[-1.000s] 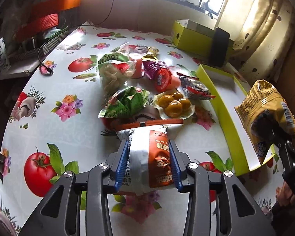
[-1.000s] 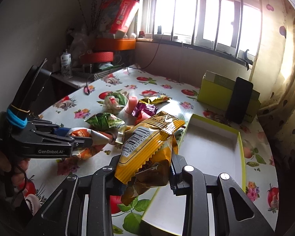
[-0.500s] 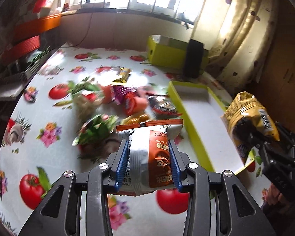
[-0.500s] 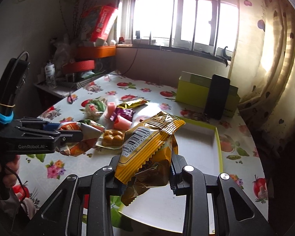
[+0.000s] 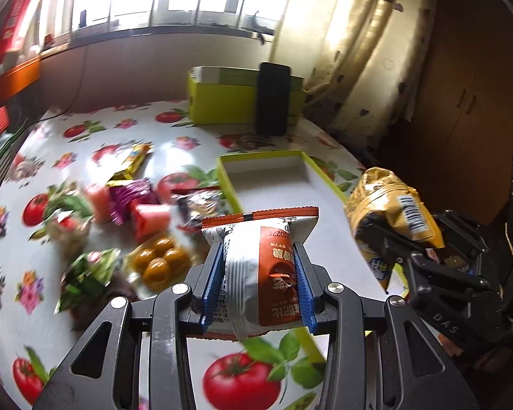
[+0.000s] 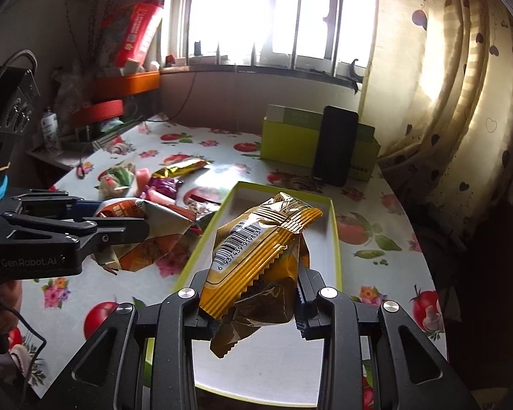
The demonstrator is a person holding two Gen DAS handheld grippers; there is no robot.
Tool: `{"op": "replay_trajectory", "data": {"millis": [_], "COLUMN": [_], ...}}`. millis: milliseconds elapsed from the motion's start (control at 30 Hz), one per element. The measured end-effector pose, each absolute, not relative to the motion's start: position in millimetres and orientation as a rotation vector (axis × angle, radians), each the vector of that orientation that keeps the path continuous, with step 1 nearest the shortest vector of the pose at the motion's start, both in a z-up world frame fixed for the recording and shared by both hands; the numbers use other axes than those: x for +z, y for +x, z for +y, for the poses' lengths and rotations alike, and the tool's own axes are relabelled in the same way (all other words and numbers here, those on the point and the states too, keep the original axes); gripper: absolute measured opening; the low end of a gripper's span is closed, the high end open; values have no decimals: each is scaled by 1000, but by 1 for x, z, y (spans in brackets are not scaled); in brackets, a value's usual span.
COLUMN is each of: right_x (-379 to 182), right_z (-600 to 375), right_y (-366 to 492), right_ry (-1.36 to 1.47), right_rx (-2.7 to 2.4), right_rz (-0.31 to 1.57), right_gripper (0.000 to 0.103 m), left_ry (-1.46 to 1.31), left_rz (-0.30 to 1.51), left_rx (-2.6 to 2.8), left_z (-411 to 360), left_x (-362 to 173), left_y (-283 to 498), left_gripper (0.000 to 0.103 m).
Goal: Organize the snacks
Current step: 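Carry the yellow bag and the white bag over the yellow tray with both tools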
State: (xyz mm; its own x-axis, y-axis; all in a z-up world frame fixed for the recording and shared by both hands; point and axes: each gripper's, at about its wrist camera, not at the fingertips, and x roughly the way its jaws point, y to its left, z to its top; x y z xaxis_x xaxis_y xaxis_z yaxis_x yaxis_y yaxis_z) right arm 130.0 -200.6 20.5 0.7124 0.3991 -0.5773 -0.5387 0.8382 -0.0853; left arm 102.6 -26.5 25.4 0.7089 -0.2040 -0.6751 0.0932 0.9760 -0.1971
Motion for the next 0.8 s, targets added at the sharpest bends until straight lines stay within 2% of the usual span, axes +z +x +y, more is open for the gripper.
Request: {"op": "replay_trajectory", "data": {"millis": [800], "right_x": [-7], "right_z": [-200], "right_y": [192], "right_ry": [-302], "right_rx": [431], "right_rz": [698], "right_gripper": [32], "left_ry": [-156], "left_rz": [789], "left_rx": [-302], "left_z": [-61], "left_x": [6], "left_y": [175], "left_gripper": [41]}}
